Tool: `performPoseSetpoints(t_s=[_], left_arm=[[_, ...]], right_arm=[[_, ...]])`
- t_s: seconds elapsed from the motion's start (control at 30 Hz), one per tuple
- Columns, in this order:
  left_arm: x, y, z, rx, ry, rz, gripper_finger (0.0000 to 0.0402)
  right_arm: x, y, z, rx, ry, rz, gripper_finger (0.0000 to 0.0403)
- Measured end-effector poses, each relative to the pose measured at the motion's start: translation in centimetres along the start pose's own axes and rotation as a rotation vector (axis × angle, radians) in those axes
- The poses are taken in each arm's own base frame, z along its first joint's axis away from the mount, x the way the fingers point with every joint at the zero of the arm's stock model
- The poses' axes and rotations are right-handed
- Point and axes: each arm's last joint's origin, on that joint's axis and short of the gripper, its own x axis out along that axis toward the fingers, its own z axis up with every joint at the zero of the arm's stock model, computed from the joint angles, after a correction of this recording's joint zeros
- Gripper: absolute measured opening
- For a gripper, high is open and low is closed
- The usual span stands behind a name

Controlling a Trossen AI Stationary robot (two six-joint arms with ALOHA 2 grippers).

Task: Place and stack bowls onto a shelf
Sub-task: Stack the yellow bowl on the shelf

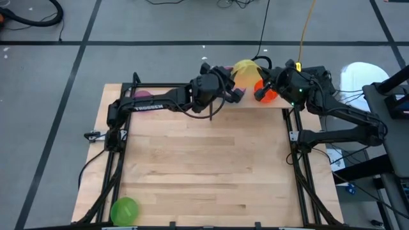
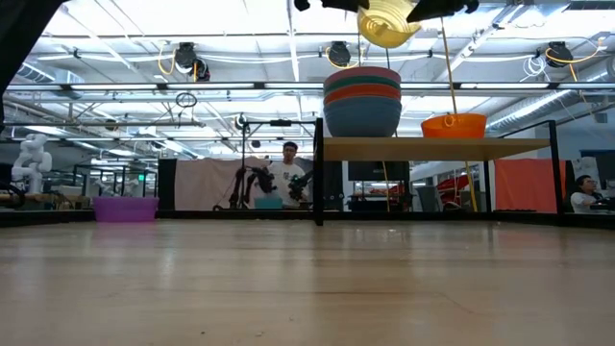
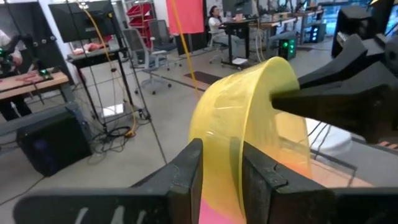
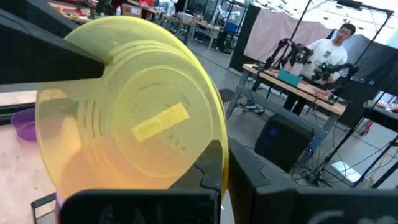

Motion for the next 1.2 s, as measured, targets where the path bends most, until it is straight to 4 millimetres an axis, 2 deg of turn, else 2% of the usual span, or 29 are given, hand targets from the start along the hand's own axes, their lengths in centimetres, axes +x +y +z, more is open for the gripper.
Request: performPoseSetpoints(t_s=[0.2,0.5,0.73,0.93,1.2], left_arm=[[-1.2,-0.3,0.8,0.012,-0.01,-0.032,0.0083],[-4.8,0.2,3.9,-0.019,-0.071,-0.097,0.0082],[-5.6,-0.1,4.1,0.043,-0.07,-0.099,0.0083],[-6.0,-0.4,4.0,0.102,-0.069,-0.105,0.0083],[-6.4,-0.3,4.2,0.1,-0.062,-0.109,0.0083]], right_arm=[[-0.1,0.0,0.1,0.002,-0.009,0.013,0.0001],[-0.5,-0.2,0.0,-0.009,-0.004,0.015,0.0001],[-1.2,-0.7,-0.2,-0.034,0.013,0.011,0.0001],[-2.6,-1.8,-0.2,-0.042,0.066,0.01,0.0001],[-5.4,-4.5,1.7,0.024,0.257,0.032,0.0001]])
